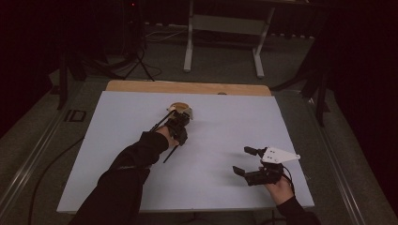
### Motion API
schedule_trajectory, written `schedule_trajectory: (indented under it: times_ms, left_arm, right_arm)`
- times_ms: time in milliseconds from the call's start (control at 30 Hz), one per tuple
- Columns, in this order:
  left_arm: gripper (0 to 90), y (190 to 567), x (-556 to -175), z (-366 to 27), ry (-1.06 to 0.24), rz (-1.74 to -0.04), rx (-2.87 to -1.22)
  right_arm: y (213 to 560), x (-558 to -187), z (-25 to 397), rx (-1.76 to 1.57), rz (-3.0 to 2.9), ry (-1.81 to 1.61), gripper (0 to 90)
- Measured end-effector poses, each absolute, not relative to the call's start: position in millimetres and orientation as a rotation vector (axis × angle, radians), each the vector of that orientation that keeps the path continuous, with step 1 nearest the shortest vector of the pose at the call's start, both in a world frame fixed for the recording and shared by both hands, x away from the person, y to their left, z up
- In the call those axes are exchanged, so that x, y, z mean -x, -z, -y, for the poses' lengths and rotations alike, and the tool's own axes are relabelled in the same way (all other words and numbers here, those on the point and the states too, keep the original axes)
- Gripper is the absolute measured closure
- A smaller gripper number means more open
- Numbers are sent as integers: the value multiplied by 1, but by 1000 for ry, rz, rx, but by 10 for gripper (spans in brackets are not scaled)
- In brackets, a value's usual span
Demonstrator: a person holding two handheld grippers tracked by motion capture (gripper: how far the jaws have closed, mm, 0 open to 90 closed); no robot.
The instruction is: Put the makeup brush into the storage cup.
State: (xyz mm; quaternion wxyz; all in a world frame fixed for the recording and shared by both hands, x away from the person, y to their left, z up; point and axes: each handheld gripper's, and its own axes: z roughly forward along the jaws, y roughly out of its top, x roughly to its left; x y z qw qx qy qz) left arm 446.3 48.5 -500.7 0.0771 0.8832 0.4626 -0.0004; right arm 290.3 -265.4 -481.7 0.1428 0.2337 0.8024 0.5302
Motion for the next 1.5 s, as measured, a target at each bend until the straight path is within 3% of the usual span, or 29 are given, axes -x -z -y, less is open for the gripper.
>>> schedule_trajectory:
  times_ms: [400,633,1033,1500]
  left_arm:
    - [827,501,-448,-51,-10,-1379,-2651]
    - [840,500,-447,-49,-5,-1358,-2667]
    - [841,480,-434,-56,-24,-1174,-2615]
    - [841,448,-421,-69,-32,-1090,-2448]
  right_arm:
    - [482,-290,265,-674,-2316,-1532,132]
    - [482,-290,265,-676,-2314,-1532,132]
    - [482,-291,265,-679,-2310,-1532,132]
    - [482,-291,265,-681,-2311,-1530,132]
